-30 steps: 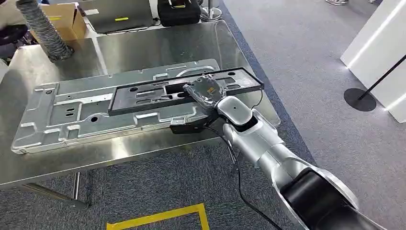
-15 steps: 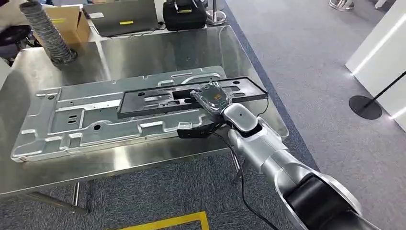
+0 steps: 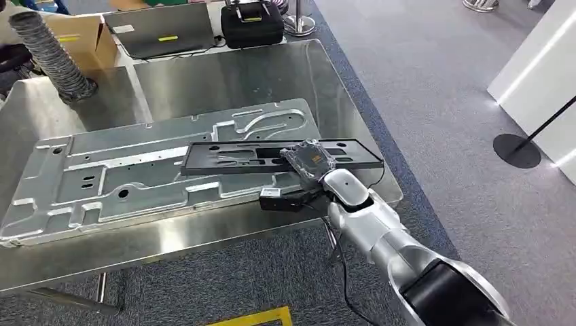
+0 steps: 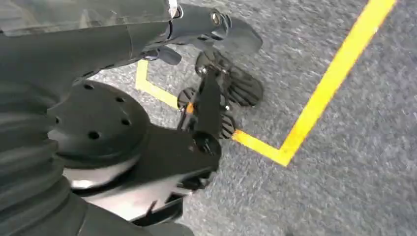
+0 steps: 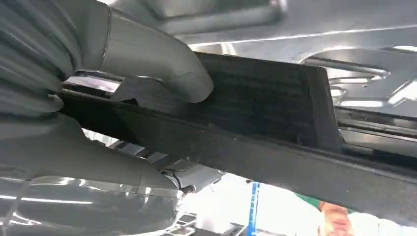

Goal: Take the parts from the cabinet and place them on the table.

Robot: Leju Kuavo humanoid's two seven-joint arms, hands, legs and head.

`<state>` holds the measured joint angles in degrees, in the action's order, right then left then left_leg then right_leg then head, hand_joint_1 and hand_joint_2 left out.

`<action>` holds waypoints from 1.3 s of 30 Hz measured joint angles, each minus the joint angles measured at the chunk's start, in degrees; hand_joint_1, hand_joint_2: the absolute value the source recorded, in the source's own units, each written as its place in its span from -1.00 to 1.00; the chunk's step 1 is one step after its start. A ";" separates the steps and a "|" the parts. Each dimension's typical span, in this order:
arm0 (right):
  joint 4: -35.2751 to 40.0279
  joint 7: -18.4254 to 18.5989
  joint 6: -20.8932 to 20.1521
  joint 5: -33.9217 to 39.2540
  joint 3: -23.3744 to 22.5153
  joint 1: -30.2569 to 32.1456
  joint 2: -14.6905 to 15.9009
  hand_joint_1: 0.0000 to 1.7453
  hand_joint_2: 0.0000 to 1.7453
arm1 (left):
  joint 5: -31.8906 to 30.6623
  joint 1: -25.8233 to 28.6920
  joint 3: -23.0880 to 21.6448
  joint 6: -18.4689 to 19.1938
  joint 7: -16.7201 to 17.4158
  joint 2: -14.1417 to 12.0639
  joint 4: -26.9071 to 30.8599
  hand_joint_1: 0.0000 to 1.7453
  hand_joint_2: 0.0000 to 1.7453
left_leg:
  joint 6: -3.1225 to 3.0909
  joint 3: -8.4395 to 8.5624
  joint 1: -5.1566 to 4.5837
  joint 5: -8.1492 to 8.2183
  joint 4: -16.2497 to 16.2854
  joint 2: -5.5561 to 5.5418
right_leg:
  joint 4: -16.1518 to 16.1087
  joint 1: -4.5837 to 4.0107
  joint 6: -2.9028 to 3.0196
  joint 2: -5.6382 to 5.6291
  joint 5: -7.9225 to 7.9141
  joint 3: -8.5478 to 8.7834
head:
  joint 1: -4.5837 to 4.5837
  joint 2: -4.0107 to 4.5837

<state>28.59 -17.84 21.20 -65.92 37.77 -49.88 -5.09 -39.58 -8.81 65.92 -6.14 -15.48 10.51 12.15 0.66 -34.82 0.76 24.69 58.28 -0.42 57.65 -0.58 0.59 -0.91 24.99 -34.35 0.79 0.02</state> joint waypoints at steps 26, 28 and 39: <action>-3.17 0.66 -4.37 -8.15 0.26 -3.44 -2.36 1.00 1.00 | -0.55 -0.24 -0.11 -0.04 -1.09 0.20 0.00 -1.00 1.00 | 1.29 -6.84 0.32 6.72 15.80 0.09 | -0.60 0.78 0.62 0.69 -0.54 0.12 | -0.13 0.02; -3.17 0.70 -5.29 -9.05 0.83 -4.45 -2.97 1.00 1.00 | -0.48 -0.32 -0.13 -0.18 -1.09 0.20 0.00 -1.00 1.00 | 1.05 -2.00 0.35 1.26 5.60 0.13 | -0.19 0.79 0.37 0.55 -0.16 0.27 | -0.13 0.02; -3.17 -0.02 -8.31 -10.27 3.67 -10.03 -4.18 1.00 1.00 | -0.33 -0.58 -0.13 -0.61 -0.70 0.46 0.00 -1.00 1.00 | -1.74 0.29 0.31 0.20 -0.19 0.04 | 17.95 0.92 -2.40 0.66 8.31 -8.66 | -0.57 0.02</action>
<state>25.42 -17.86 12.89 -76.19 41.44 -59.92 -9.27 -39.91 -9.39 65.79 -6.75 -16.17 10.97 12.15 -1.08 -34.53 1.06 24.89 58.09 -0.38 75.60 0.34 -1.81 -0.25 33.30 -43.02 0.22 0.04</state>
